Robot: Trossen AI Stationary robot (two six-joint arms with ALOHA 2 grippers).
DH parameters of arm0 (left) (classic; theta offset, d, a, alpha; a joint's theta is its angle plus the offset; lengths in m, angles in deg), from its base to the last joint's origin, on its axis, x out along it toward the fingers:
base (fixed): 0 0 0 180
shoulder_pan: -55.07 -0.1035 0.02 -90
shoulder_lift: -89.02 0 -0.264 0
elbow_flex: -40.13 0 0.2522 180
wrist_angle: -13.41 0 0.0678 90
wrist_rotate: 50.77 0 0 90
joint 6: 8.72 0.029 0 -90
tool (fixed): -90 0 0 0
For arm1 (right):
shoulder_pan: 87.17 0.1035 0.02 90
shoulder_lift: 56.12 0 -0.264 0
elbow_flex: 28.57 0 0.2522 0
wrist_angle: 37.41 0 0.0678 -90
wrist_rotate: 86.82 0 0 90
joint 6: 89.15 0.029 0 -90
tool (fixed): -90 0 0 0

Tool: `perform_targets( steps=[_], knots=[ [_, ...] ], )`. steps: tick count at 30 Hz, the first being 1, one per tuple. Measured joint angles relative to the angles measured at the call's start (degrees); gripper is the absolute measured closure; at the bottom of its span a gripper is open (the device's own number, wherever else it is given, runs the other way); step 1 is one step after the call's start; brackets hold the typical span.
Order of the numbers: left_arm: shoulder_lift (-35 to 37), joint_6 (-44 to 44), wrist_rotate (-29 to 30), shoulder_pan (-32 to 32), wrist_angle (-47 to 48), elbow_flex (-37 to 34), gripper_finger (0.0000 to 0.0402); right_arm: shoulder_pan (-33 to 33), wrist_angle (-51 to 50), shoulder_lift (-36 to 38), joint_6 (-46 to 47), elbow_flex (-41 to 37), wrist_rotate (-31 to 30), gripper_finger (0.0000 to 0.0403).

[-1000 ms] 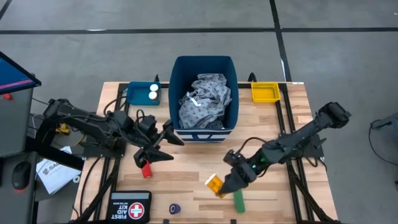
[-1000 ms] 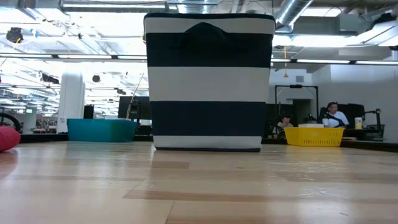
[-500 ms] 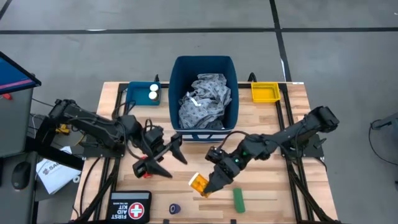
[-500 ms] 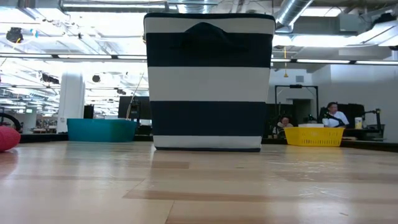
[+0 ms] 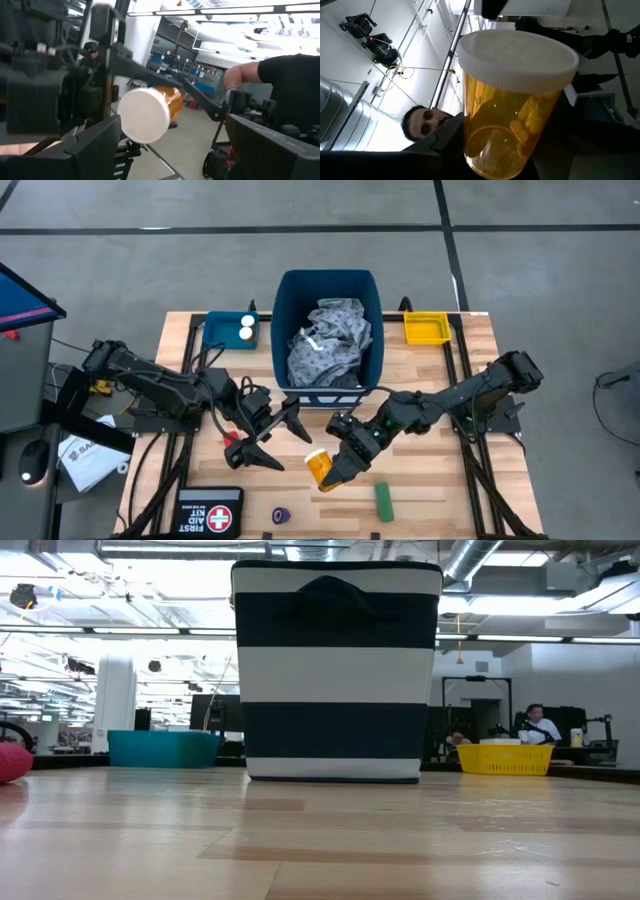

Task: Pick & place medical supplies in basket/bin
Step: Put the orange pill bottle into the blue bin

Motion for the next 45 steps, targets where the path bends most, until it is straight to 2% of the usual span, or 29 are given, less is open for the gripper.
perform_targets(
  steps=[8, 17, 31, 38, 45],
  knots=[
    [0.09, 1.31, 1.49, -1.38, -0.45, 0.05, 0.0052, -0.27, -0.51, 0.00, 0.22, -0.02, 0.15, 0.0211],
    [0.05, -0.93, -3.02, -1.84, -0.46, 0.06, 0.0052, -0.53, -1.08, 0.00, 0.42, -0.04, 0.15, 0.0212],
    [-4.01, -2.60, -4.55, -2.38, -6.35, 0.25, 0.0053, -1.56, -1.34, 0.01, 0.83, -0.04, 0.83, 0.0212],
    [-4.04, -3.42, -4.89, -3.88, -6.33, 0.24, 0.0053, -1.60, 2.43, -4.09, 3.02, 1.51, 3.95, 0.0211],
    [-4.04, -5.00, -9.19, -4.06, -5.74, 0.21, 0.0053, -3.02, 3.02, -5.30, 2.25, 4.47, 7.05, 0.0211]
  ],
)
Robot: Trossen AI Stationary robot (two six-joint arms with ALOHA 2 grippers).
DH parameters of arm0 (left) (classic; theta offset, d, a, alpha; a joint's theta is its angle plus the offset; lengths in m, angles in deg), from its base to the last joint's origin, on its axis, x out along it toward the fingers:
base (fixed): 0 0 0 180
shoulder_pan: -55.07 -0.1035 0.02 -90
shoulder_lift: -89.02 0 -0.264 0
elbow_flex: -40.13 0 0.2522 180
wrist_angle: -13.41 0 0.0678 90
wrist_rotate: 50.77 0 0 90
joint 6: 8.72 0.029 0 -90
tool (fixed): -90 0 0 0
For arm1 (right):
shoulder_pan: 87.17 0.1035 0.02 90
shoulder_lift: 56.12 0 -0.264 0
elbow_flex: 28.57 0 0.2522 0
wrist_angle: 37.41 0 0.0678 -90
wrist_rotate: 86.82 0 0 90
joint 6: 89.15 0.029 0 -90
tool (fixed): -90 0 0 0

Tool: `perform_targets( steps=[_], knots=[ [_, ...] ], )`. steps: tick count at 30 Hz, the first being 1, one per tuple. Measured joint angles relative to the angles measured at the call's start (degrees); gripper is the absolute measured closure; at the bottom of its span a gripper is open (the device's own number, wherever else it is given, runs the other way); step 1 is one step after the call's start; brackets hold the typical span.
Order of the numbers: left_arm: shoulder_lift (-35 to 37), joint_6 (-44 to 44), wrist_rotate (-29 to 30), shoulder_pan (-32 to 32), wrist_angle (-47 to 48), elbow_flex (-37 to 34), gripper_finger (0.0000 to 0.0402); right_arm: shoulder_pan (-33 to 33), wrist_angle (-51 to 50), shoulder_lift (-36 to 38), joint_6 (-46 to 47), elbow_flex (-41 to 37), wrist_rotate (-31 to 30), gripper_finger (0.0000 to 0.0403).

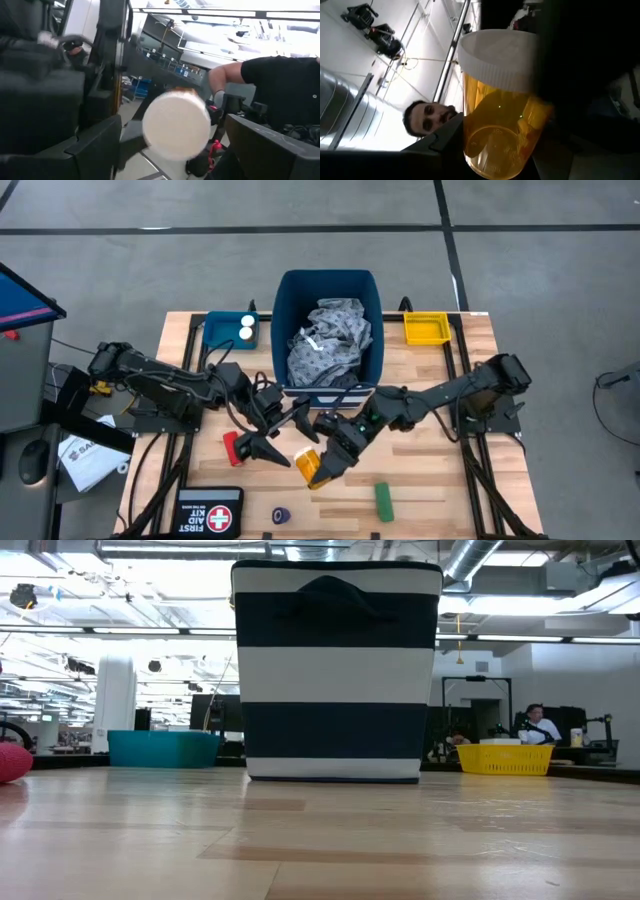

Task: Pick & place medical supplies in basket/bin
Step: Put the orange pill bottle into the blue bin

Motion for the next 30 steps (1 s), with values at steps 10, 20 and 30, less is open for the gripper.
perform_targets(
  steps=[10, 20, 30],
  knots=[
    [0.02, -0.18, -0.37, 0.43, -0.10, 0.00, 0.0053, -0.86, -1.02, -0.18, -1.01, -0.03, 0.36, 0.0211],
    [-0.33, -1.20, -0.57, 0.80, -0.18, 0.00, 0.0053, -1.43, -1.12, -0.34, -1.46, -0.03, 0.21, 0.0211],
    [-0.33, -1.71, -1.37, 0.79, -0.14, 0.00, 0.0077, -1.43, -1.13, -0.34, -2.47, -0.03, -0.74, 0.0211]
  ],
)
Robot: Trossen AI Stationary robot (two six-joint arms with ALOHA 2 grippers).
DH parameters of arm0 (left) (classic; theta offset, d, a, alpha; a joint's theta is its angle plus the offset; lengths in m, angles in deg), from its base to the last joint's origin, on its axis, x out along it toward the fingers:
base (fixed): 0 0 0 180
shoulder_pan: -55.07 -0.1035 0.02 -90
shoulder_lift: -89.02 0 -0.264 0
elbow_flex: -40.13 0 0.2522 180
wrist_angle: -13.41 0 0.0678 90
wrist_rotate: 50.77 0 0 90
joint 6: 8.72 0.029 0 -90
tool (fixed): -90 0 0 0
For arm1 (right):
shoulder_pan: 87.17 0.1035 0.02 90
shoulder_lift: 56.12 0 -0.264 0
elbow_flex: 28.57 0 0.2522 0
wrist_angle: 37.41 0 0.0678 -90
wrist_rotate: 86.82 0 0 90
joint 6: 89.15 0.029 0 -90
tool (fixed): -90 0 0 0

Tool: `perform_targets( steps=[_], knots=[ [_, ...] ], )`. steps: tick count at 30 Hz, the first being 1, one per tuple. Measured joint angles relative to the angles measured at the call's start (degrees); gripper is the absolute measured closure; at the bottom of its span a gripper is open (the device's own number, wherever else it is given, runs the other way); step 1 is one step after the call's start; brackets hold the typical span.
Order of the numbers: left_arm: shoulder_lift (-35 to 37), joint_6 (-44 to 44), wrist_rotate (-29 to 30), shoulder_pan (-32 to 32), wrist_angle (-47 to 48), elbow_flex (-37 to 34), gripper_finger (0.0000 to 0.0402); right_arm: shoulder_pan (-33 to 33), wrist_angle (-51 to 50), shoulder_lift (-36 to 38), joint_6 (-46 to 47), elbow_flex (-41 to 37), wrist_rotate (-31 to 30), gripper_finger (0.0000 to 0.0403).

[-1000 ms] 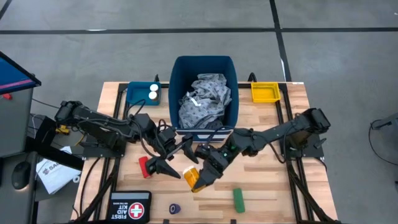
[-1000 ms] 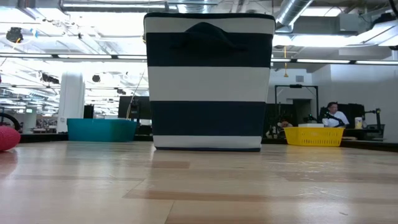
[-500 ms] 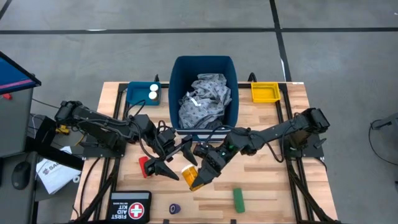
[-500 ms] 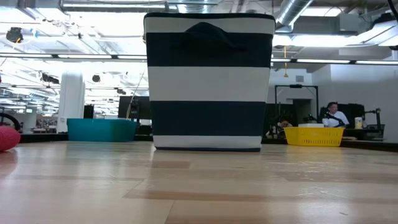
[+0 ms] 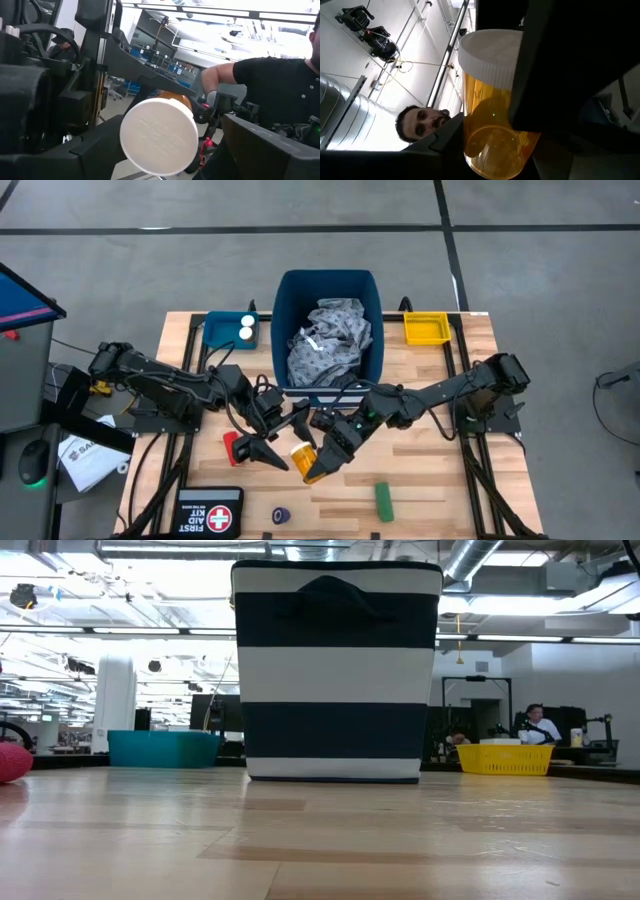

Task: Pick & place medical supplies in basket/bin
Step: Put the orange pill bottle into the blue bin

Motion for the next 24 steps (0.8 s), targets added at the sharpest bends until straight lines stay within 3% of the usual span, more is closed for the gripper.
perform_targets(
  steps=[13, 24],
  knots=[
    [0.00, -0.02, 0.11, -0.01, -0.98, -0.02, 0.0149, 0.00, -0.20, 0.00, -0.09, 0.00, -0.24, 0.0211],
    [0.00, -0.24, -0.13, 0.37, -1.08, -0.02, 0.0175, -0.05, -0.09, 0.01, -0.07, -0.03, -0.49, 0.0211]
  ],
)
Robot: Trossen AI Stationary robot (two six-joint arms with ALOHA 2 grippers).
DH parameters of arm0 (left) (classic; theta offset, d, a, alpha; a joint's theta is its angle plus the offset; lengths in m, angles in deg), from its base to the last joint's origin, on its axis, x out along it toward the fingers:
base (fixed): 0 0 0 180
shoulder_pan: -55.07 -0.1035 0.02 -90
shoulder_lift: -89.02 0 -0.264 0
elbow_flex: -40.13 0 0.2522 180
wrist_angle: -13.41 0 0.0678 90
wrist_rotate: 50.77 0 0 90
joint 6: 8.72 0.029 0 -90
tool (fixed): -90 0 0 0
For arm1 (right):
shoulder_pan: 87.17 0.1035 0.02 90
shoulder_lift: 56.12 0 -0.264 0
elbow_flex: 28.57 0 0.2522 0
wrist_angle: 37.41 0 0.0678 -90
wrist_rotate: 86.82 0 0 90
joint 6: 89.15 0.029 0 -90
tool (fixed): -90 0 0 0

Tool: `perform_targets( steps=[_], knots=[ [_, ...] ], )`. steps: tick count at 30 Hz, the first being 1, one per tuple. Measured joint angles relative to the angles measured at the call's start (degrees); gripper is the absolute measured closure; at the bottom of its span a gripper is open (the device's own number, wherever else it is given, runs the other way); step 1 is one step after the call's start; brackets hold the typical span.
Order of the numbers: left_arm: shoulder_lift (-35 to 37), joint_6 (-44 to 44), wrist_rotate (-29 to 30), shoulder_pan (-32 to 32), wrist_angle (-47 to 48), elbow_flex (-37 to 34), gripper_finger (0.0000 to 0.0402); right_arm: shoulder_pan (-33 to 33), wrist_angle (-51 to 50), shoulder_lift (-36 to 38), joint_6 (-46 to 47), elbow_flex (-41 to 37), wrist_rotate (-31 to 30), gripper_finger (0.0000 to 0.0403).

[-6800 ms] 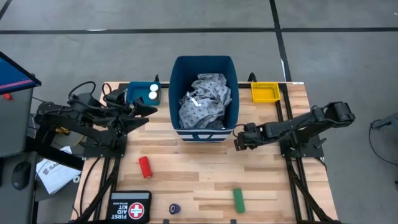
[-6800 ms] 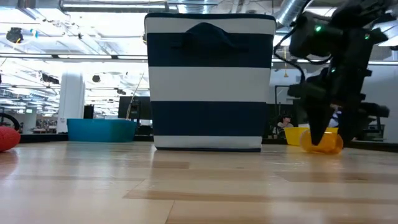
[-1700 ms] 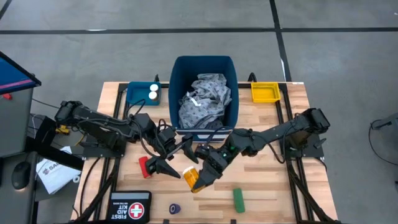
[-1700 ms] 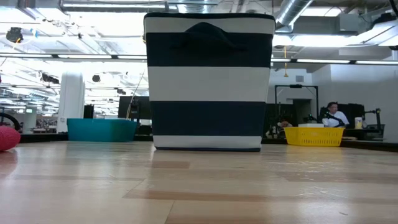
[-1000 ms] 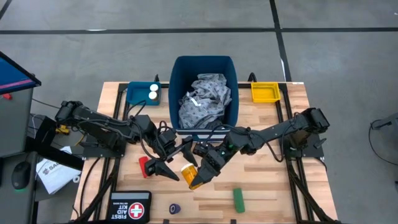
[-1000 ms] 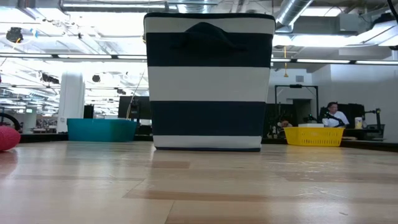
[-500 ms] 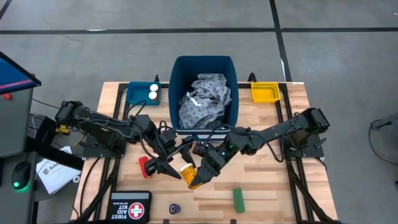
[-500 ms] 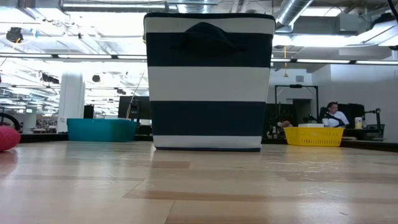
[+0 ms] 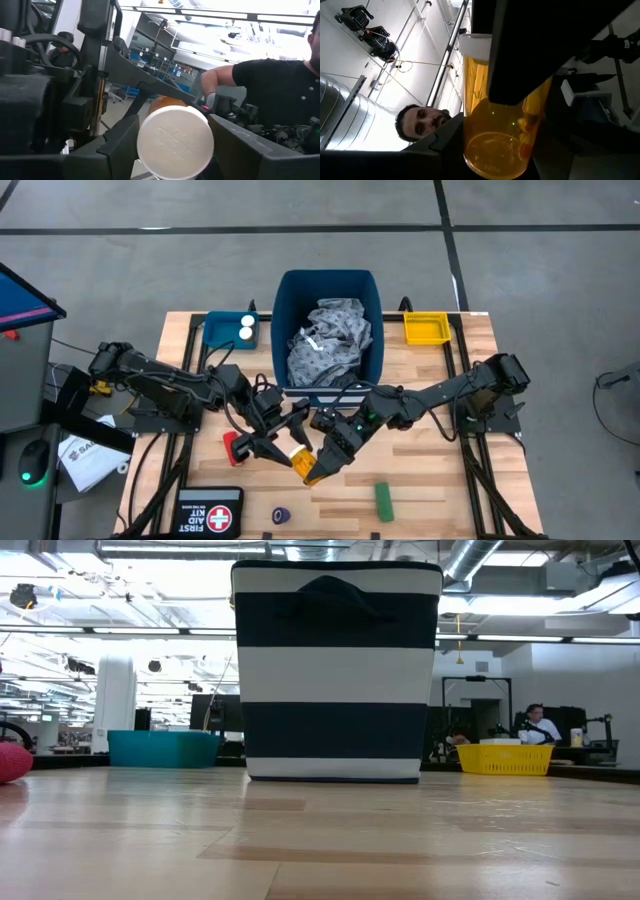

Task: Pick & place medical supplies in basket/bin
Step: Put the orange pill bottle into the blue bin

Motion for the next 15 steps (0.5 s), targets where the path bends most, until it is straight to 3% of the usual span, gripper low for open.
perform_targets(
  steps=[15],
  knots=[
    [0.02, -1.27, -1.52, 0.05, 1.47, 0.00, 0.0160, -0.17, 1.76, 0.05, 0.00, -0.05, -1.47, 0.0211]
  ],
)
